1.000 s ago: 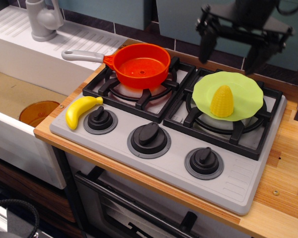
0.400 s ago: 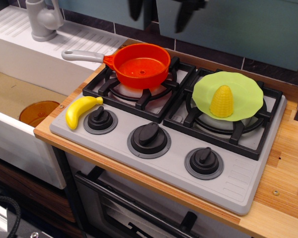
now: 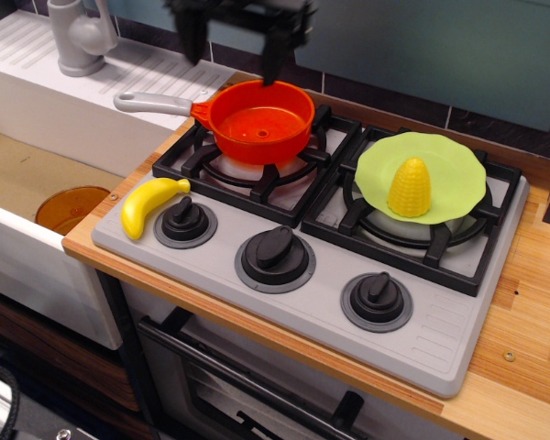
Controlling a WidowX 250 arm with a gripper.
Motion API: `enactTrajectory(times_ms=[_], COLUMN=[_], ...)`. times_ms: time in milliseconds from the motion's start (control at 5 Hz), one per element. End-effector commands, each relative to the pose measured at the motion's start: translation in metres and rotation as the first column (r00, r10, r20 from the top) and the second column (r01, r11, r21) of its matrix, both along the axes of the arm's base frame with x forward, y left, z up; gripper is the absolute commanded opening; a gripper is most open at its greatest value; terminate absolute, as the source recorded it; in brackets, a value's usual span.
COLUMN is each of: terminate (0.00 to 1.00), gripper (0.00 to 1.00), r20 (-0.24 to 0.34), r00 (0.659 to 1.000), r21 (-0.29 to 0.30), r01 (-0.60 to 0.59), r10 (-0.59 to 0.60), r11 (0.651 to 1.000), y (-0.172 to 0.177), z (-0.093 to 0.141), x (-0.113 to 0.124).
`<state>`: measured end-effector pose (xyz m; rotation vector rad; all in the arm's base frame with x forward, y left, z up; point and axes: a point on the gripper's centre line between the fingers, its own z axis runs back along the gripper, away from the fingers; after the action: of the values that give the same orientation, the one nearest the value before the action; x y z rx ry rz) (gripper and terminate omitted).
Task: End effector transition from object to object
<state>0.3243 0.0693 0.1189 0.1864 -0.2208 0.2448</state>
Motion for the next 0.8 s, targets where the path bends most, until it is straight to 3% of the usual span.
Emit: enactTrajectory(times_ms=[0,600], terminate=[0.00,0.00], gripper=[1.00,1.00], r20=[0.089,0.112], r00=[0.996,0.994], r21=[0.017,0.016], r01=[-0.010,0.000], r10=[0.008,-0.002], r11=[1.000,1.000], y=[0.017,0.037], z=[-0.007,-0.034], x=[-0.014,-0.036])
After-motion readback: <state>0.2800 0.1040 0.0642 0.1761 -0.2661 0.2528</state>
